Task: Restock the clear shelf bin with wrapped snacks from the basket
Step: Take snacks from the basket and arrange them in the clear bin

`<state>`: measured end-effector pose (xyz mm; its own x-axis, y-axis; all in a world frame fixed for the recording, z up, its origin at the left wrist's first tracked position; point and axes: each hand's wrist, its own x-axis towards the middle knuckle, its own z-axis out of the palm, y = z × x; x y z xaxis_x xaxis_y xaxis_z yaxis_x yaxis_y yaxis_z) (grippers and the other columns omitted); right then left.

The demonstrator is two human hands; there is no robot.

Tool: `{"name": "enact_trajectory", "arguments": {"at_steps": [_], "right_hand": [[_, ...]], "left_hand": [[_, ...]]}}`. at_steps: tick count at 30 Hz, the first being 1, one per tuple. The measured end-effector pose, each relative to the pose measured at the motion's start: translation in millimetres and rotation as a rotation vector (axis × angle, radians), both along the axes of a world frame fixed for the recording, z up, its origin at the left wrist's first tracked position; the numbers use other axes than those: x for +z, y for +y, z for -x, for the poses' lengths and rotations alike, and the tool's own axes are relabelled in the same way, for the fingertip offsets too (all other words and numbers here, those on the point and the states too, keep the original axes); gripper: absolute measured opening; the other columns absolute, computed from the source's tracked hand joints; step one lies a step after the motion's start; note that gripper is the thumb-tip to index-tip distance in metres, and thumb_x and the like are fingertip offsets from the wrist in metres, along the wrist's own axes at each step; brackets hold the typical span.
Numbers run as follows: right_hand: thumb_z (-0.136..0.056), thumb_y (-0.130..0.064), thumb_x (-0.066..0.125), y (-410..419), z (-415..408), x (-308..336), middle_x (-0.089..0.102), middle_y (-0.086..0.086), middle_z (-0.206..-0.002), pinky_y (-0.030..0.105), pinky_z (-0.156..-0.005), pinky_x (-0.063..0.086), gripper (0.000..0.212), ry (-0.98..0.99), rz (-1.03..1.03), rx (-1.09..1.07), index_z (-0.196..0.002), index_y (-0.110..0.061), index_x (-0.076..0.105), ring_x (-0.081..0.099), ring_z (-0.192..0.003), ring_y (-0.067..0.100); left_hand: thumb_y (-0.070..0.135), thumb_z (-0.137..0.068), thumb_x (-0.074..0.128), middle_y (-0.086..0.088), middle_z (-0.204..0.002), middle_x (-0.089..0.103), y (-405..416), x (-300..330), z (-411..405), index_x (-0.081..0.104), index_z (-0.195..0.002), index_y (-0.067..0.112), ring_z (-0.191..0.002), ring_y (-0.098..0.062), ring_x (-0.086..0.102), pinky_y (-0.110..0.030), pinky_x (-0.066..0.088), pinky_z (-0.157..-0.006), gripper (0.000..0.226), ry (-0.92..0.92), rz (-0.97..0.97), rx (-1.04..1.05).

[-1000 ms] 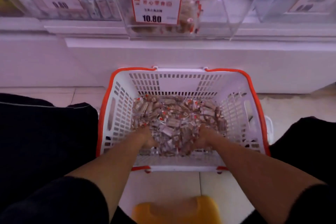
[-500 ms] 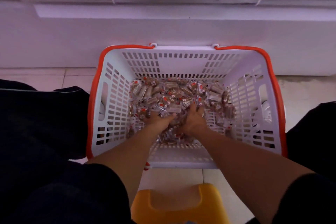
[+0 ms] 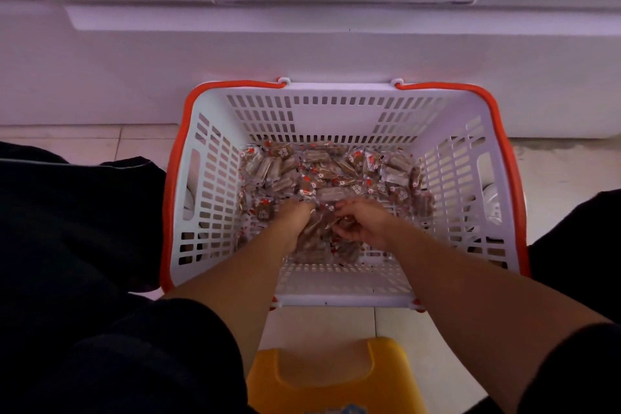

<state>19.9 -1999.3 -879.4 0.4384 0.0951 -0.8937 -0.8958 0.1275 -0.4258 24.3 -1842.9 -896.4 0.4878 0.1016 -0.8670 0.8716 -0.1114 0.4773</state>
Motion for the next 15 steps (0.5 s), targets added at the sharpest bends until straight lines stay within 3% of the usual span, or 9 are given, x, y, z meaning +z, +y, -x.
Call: {"name": "enact_trajectory", "arguments": {"at_steps": [2,4,6,8,11,13,15], "right_hand": [[-0.096,-0.008,0.055,-1,3,1,0.064,0.012,-0.081,0.024,-0.048,0.051,0.012,0.010,-0.016,-0.031,-0.105,-0.005,0.063,0.061,-0.063,0.019],[-0.099,-0.017,0.052,-3,3,2,0.062,0.010,-0.078,0.021,-0.039,0.043,0.014,0.037,-0.012,-0.066,-0.098,-0.007,0.062,0.058,-0.058,0.019],[-0.099,-0.022,0.053,-4,0,1,0.061,0.009,-0.077,0.022,-0.038,0.041,0.016,0.043,0.058,-0.062,-0.096,-0.009,0.062,0.057,-0.055,0.017],[-0.098,-0.022,0.054,-3,-2,1,0.062,0.008,-0.073,0.021,-0.039,0.041,0.017,0.043,0.134,-0.010,-0.091,-0.009,0.063,0.056,-0.053,0.016],[-0.095,-0.017,0.061,-6,-2,3,0.065,0.011,-0.072,0.018,-0.036,0.040,0.013,0.061,0.222,0.066,-0.092,-0.006,0.064,0.058,-0.046,0.015],[-0.095,-0.011,0.059,-12,-1,7,0.065,0.014,-0.078,0.019,-0.036,0.042,0.013,0.068,0.283,0.127,-0.103,-0.001,0.063,0.059,-0.046,0.016],[-0.098,-0.007,0.054,-18,-2,13,0.064,0.015,-0.078,0.023,-0.037,0.046,0.014,0.046,0.354,0.216,-0.107,0.002,0.060,0.060,-0.048,0.019]], "left_hand": [[0.040,-0.097,0.055,-0.009,-0.114,0.066,-1,5,2,0.067,-0.104,0.014,-0.103,-0.027,0.063,-0.041,0.049,-0.088,0.029,0.008,0.038,-0.127],[0.064,-0.091,0.053,-0.002,-0.129,0.057,-4,9,6,0.063,-0.125,0.019,-0.120,-0.025,0.053,-0.041,0.041,-0.096,0.058,0.016,0.063,-0.334],[0.071,-0.077,0.066,0.002,-0.133,0.058,-6,13,11,0.059,-0.127,0.024,-0.121,-0.023,0.053,-0.045,0.042,-0.104,0.069,0.034,0.111,-0.420],[0.056,-0.071,0.082,0.003,-0.119,0.061,-4,13,15,0.058,-0.116,0.027,-0.109,-0.019,0.059,-0.046,0.049,-0.099,0.060,0.040,0.128,-0.468],[0.020,-0.080,0.083,0.000,-0.128,0.055,1,9,19,0.046,-0.137,0.018,-0.105,-0.017,0.058,-0.035,0.057,-0.086,0.068,0.012,0.078,-0.684],[0.016,-0.088,0.074,-0.004,-0.135,0.051,3,11,21,0.038,-0.145,0.012,-0.100,-0.016,0.056,-0.027,0.055,-0.073,0.067,-0.028,-0.012,-0.764],[0.013,-0.090,0.070,-0.008,-0.137,0.050,6,13,20,0.038,-0.147,0.012,-0.097,-0.020,0.060,-0.032,0.055,-0.070,0.066,-0.024,-0.058,-0.729]]}}
